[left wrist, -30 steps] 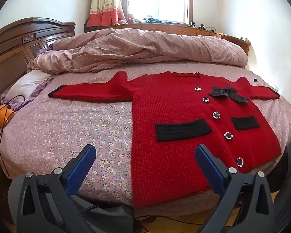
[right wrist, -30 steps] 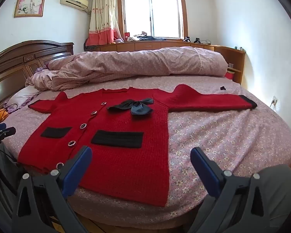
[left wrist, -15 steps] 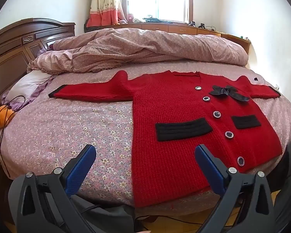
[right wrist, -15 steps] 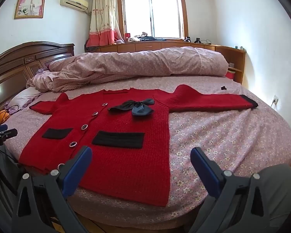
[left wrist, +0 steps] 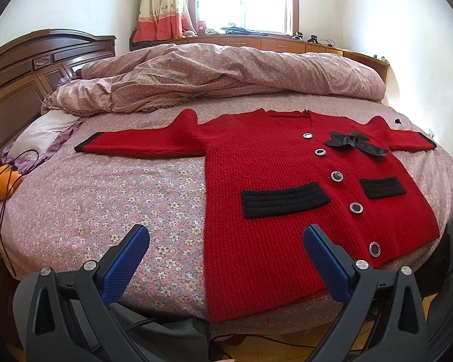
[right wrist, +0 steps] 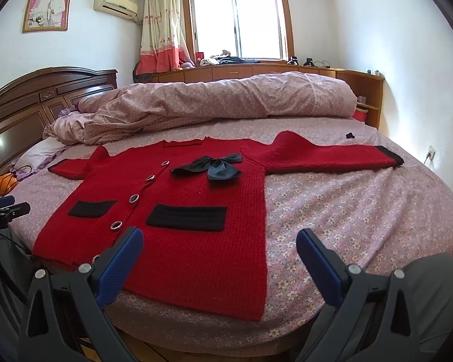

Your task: Fold small clothes

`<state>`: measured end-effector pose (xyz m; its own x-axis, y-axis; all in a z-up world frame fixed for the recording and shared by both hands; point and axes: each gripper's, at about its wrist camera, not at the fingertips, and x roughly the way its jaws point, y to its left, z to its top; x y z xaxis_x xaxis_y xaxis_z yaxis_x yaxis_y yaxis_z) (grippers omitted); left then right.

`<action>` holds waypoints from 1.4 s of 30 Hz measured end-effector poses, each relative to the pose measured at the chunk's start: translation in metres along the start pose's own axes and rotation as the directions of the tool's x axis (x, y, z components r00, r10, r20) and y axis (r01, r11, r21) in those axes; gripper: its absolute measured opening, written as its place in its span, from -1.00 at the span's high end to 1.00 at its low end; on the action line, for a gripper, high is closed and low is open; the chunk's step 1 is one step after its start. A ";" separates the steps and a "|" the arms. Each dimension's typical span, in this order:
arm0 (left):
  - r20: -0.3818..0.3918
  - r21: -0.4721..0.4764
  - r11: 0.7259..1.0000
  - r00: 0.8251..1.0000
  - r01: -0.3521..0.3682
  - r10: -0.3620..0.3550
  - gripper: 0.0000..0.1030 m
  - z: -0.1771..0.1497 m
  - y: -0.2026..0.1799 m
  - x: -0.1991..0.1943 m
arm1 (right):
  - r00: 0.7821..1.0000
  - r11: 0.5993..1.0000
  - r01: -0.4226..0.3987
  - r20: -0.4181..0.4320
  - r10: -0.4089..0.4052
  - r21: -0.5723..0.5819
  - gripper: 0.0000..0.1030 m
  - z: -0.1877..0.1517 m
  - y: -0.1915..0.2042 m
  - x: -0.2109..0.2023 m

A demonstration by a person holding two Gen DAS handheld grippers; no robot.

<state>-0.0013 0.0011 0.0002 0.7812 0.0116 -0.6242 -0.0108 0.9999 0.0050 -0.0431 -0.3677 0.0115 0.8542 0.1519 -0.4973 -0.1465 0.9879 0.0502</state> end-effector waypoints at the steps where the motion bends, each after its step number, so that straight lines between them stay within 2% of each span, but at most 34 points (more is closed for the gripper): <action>1: 0.000 0.002 1.000 1.000 0.000 0.000 -0.91 0.000 0.000 0.000 | 1.000 1.000 0.001 -0.001 -0.001 0.001 -1.00 0.000 0.000 0.000; 42: -0.015 0.010 1.000 1.000 -0.006 0.006 -0.91 -0.002 -0.004 0.005 | 1.000 1.000 0.009 -0.011 -0.009 0.010 -1.00 -0.001 -0.003 0.002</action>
<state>0.0013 -0.0024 -0.0043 0.7718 0.0177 -0.6356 -0.0093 0.9998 0.0165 -0.0415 -0.3703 0.0095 0.8502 0.1427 -0.5068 -0.1337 0.9895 0.0543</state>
